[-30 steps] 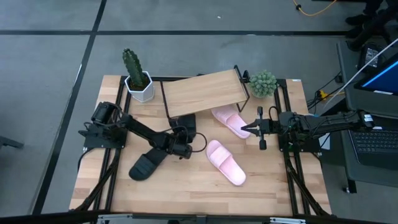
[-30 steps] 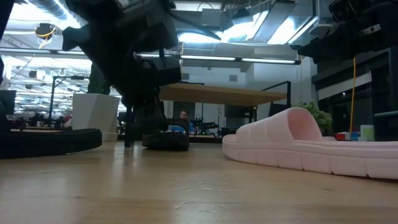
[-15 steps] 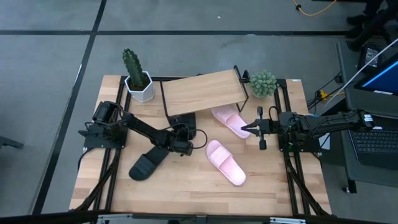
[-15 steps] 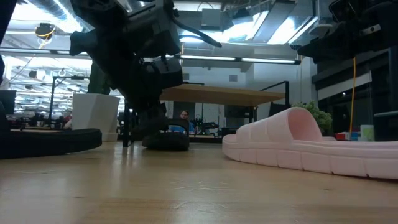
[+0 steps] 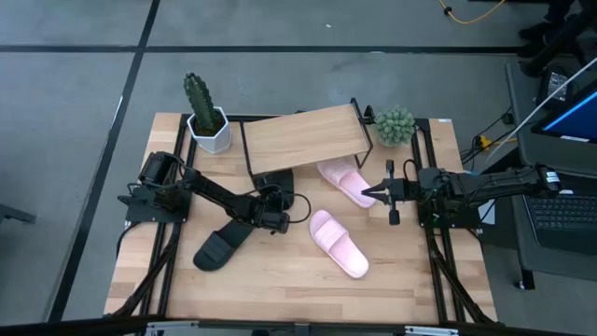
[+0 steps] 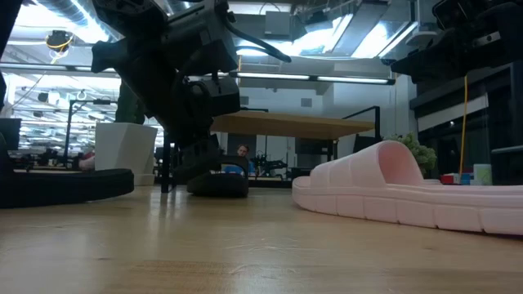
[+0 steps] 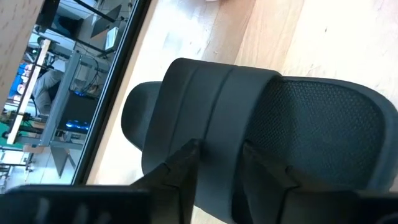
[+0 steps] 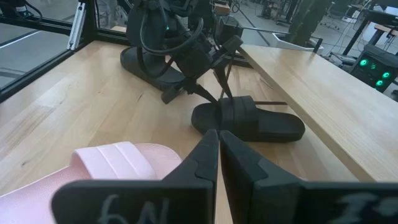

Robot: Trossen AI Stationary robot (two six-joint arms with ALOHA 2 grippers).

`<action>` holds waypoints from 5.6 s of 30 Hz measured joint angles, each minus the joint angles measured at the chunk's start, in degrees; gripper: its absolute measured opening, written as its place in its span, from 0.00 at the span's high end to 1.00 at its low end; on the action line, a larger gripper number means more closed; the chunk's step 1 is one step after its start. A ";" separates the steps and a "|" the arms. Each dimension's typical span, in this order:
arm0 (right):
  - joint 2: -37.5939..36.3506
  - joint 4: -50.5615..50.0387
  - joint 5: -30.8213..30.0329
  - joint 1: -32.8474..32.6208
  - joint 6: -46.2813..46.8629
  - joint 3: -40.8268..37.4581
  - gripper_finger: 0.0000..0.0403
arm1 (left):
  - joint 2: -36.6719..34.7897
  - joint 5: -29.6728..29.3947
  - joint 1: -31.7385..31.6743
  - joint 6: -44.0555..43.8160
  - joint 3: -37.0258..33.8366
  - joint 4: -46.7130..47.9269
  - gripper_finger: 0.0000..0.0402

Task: Pick and place slides into the shelf
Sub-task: Put the top black slide on the shelf

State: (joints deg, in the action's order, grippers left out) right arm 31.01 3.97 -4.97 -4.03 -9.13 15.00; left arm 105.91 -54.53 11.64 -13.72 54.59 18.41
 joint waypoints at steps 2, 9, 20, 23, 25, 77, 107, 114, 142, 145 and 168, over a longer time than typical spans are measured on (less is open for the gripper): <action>0.01 0.00 0.00 0.00 0.00 0.00 0.95 | 0.00 0.24 0.00 -1.08 0.00 0.00 0.81; 0.00 0.00 0.00 0.00 0.00 0.00 0.95 | -0.07 1.05 0.04 -2.62 0.02 -0.04 0.97; 0.00 0.00 0.00 0.00 0.02 0.00 0.95 | -0.07 0.89 2.00 -2.62 0.02 0.17 0.99; 0.00 0.00 -0.02 0.00 0.00 0.00 0.95 | -0.07 0.92 3.41 -3.30 0.02 -0.37 0.99; 0.00 0.02 0.00 0.00 0.02 0.00 0.95 | -0.07 0.65 4.23 -4.18 0.04 -1.48 0.99; 0.00 0.02 0.00 -0.02 0.07 0.00 0.95 | -0.04 -29.21 16.96 4.57 38.39 29.14 1.00; 0.00 -0.02 0.00 -0.01 1.20 -0.02 0.95 | -0.04 -24.25 1.79 -20.02 38.49 66.69 1.00; 0.01 -0.02 0.00 -0.01 1.16 -0.02 0.95 | -0.04 -24.39 1.22 -26.29 37.90 71.55 1.00; 0.00 -0.09 0.00 -0.02 1.14 -0.02 0.95 | -0.04 -22.38 -2.41 -27.54 31.82 71.60 1.00; 0.00 -0.09 0.00 0.00 1.14 -0.02 0.95 | -0.04 -22.32 -2.53 -26.24 31.82 71.59 1.00; 0.11 -0.04 -0.04 0.04 1.31 -0.04 0.95 | -3.96 -24.15 -1.37 -26.07 31.74 71.60 1.00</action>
State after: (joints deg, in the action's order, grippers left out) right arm 31.11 3.92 -5.02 -3.99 -7.81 14.96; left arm 101.95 -78.68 10.26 -39.79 86.32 90.02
